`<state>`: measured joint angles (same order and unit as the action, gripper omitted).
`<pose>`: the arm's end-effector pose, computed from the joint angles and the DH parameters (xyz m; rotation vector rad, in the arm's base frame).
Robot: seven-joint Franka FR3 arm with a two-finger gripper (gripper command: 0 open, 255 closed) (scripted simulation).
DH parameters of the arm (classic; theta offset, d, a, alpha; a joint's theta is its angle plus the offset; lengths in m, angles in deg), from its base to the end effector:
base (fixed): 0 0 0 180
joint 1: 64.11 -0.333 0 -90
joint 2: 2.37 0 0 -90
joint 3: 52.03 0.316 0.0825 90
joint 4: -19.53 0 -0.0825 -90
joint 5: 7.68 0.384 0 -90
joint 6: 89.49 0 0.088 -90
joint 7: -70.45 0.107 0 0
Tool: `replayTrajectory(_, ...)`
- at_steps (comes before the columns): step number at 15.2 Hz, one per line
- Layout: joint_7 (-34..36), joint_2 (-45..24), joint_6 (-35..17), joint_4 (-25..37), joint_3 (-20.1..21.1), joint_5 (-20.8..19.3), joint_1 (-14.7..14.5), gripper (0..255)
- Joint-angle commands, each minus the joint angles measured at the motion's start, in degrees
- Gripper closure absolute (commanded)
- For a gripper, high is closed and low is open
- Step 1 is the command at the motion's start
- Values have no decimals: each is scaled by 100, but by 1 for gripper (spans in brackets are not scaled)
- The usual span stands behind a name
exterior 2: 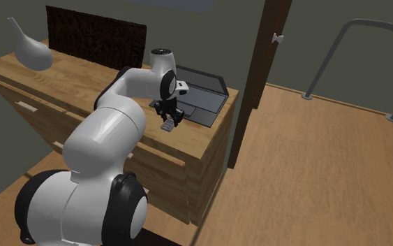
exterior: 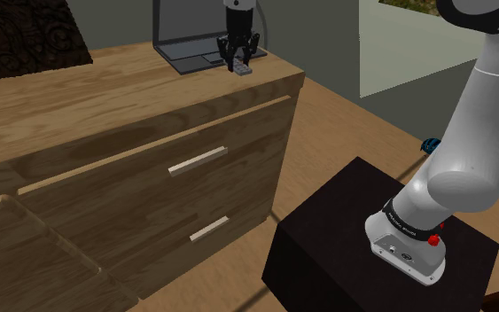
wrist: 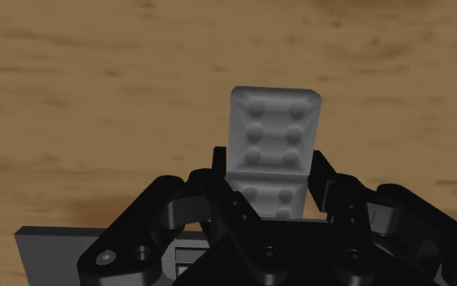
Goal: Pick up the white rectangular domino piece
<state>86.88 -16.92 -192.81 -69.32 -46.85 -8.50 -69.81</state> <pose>0.6294 0.1139 0.5029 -3.1295 0.1510 0.0038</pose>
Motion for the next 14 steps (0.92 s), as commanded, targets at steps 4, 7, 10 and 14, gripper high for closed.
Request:
replayTrajectory(4, -4, -18, 384, 399, 1, 1, -2, 255)
replayTrajectory(7, -2, -40, 625, 662, 3, -1, -7, 255)
replayTrajectory(10, 0, -77, 873, 947, 4, -4, -12, 255)
replayTrajectory(14, 2, -114, 1056, 1166, 5, -8, -16, 255)
